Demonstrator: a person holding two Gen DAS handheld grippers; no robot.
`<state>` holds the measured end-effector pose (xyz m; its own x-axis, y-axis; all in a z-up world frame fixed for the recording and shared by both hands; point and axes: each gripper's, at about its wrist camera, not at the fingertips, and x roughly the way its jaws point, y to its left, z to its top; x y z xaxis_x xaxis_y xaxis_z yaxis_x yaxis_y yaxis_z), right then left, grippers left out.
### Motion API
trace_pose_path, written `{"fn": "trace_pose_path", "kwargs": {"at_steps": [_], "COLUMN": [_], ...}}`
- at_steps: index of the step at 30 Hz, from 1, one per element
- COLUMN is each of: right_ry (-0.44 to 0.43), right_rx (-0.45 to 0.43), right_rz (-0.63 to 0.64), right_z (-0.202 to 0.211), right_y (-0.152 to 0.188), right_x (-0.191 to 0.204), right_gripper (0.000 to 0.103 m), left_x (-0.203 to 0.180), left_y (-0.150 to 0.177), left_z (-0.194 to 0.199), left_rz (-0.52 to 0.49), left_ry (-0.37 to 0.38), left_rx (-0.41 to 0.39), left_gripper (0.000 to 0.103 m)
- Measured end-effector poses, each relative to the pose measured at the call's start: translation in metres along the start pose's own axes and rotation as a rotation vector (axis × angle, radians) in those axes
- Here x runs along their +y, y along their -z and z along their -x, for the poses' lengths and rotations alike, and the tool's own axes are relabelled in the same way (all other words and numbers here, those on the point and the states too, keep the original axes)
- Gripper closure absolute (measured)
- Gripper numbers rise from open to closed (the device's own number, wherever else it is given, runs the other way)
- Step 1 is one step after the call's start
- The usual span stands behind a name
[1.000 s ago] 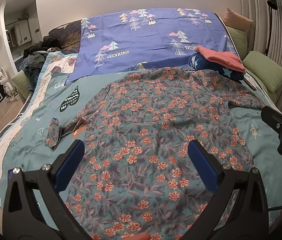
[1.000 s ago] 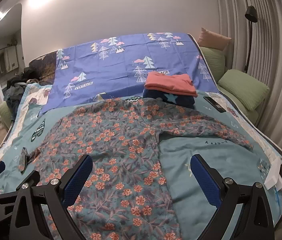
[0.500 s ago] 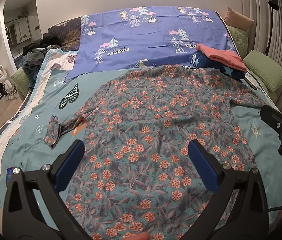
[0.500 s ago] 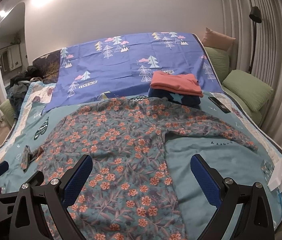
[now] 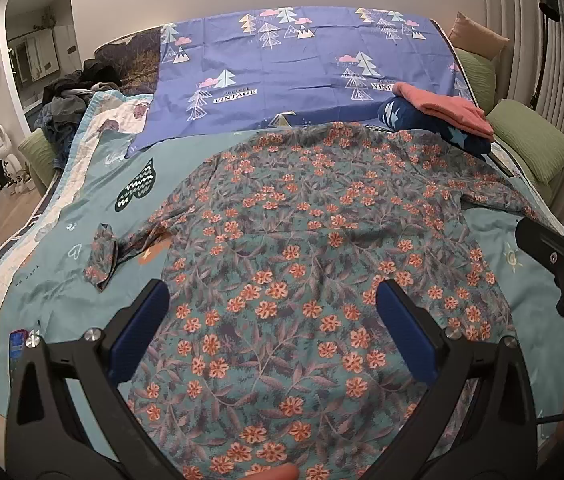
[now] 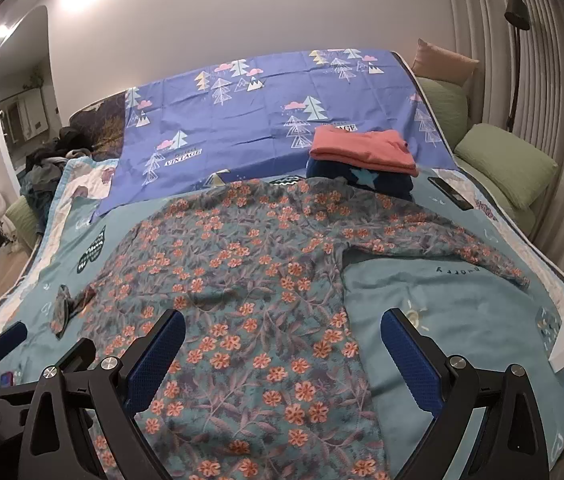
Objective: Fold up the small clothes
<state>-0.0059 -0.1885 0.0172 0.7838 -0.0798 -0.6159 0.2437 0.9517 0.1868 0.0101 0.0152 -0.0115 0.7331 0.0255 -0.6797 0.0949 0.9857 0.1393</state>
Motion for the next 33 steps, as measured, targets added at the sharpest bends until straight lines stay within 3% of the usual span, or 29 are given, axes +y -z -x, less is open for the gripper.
{"fn": "trace_pose_path", "kwargs": {"at_steps": [3,16,33], "right_ry": [-0.001,-0.008,-0.012], "right_rx": [0.005,0.03,0.062], "right_rz": [0.001,0.006,0.025], "right_z": [-0.001,-0.009,-0.024], "right_y": [0.0,0.001,0.001], "right_x": [0.0,0.005,0.016], "right_gripper": [0.003,0.003,0.003], "left_x": [0.002,0.008,0.02], "left_y": [0.0,0.002,0.001], "left_z": [0.0,-0.005,-0.02], "left_rz": [-0.018,0.011,0.071], "left_ry": [-0.016,-0.003,0.04], "left_rx": [0.027,-0.01,0.061], "left_gripper": [0.0,0.0,0.0]}}
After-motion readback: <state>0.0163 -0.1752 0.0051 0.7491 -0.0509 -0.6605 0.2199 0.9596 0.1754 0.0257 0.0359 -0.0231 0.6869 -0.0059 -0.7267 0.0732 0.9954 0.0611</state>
